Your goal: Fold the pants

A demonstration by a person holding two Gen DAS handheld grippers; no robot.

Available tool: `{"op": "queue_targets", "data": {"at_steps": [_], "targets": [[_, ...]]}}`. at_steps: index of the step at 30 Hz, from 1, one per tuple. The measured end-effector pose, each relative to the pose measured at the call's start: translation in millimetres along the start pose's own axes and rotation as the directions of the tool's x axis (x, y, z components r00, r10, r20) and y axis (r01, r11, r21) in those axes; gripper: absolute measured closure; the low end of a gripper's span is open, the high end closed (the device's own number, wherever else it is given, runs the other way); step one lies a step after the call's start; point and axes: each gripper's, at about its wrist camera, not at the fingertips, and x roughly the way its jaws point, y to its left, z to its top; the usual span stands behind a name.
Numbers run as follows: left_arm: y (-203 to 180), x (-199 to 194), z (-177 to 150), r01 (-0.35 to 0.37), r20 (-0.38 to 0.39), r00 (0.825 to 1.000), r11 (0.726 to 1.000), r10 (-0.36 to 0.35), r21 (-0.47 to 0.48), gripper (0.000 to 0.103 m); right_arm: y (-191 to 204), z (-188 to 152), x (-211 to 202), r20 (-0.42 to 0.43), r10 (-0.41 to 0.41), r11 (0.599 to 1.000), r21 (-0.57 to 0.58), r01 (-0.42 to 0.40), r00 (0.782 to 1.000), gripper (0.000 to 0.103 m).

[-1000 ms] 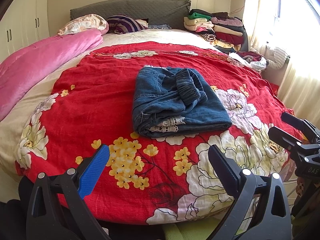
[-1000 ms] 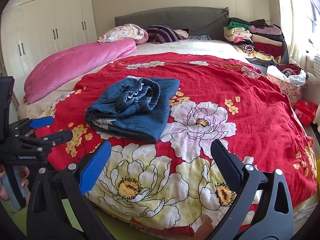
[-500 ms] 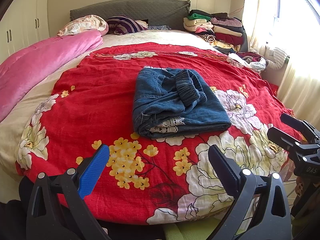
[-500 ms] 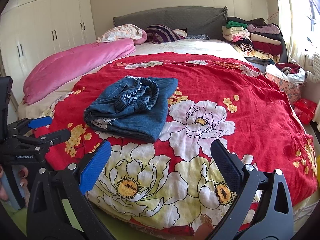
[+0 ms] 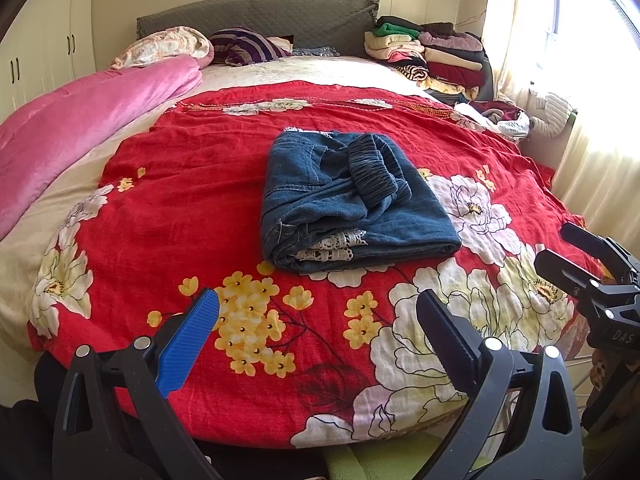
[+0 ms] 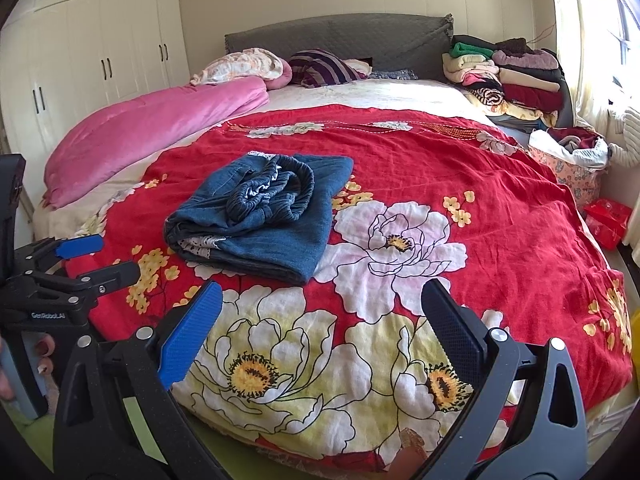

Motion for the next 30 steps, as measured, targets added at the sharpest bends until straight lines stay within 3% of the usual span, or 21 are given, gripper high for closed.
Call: {"op": "queue_targets", "data": {"at_steps": [16, 21, 23, 26, 28, 29, 30], "targets": [[12, 7, 1, -0.045, -0.005, 0.999, 0.999, 0.045, 0.011, 0.004, -7, -4, 14, -0.016, -0.038, 0.999, -0.021, 0.038, 0.999, 0.009], [55, 13, 22, -0.076, 0.017, 0.997, 0.997, 0.076, -0.023, 0.004, -39, -1, 29, -0.042, -0.116, 0.993, 0.010, 0.117, 0.992, 0.009], [84, 30, 34, -0.159, -0.013, 0.987, 0.987, 0.158, -0.040, 0.004, -60, 5, 34, -0.051, -0.159, 0.987, 0.025, 0.160, 0.986, 0.009], [145, 67, 53, -0.269, -0.103, 0.960, 0.960, 0.260, -0.082, 0.004, -112, 24, 47, -0.060, -0.274, 0.959, 0.061, 0.277, 0.960, 0.009], [192, 96, 67, -0.341, -0.170, 0.932, 0.933, 0.320, -0.113, 0.004, -145, 37, 57, -0.079, -0.317, 0.942, 0.087, 0.324, 0.945, 0.009], [219, 113, 75, -0.391, -0.205, 0.910, 0.911, 0.360, -0.135, 0.004, -165, 45, 65, -0.097, -0.361, 0.925, 0.090, 0.370, 0.927, 0.009], [234, 122, 80, -0.409, -0.221, 0.900, 0.902, 0.375, -0.140, 0.004, -180, 51, 71, -0.104, -0.389, 0.913, 0.092, 0.399, 0.915, 0.009]]}}
